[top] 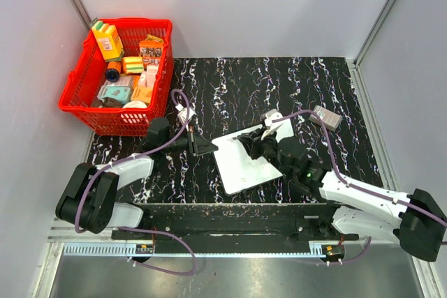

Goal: Write a sentence on the whiteboard
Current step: Write on the whiteboard at the whiteboard stand.

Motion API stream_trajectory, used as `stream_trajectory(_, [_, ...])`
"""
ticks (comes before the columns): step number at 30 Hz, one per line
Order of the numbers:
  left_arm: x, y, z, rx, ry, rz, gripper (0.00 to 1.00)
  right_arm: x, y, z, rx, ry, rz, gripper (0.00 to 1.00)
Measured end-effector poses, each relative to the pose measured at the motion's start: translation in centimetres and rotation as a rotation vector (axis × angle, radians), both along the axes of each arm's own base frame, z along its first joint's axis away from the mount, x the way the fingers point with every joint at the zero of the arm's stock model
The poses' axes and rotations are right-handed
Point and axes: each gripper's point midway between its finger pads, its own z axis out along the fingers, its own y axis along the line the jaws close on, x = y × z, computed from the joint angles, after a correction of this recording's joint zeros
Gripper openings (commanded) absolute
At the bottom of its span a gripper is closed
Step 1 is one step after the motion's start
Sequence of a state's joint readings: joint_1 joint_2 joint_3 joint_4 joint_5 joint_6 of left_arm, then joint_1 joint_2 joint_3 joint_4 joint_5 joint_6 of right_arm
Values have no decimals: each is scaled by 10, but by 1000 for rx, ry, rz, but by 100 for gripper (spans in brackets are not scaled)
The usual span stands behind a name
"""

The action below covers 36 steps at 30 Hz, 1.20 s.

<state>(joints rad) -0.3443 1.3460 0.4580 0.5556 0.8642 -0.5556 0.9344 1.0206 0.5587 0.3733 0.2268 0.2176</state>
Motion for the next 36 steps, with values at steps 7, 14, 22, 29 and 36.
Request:
stream_trajectory(7, [0,0,-1,-2,3,-3,0,1,3,1,6,4,-1,0])
stream_trajectory(14, [0,-1,-1,-4,4,-8,0,7,5,0,2,7,-22,0])
stream_trajectory(22, [0,-1,-1,-5,4,-9,0,8,9,2,5,10,-21,0])
stream_trajectory(29, [1,-1,-1,-5,5,-10,0,8,13,2,2,14,-9,0])
stream_trajectory(36, [1,-1,-1,-6,6,-11,0,5,15,0,-3,25,10,0])
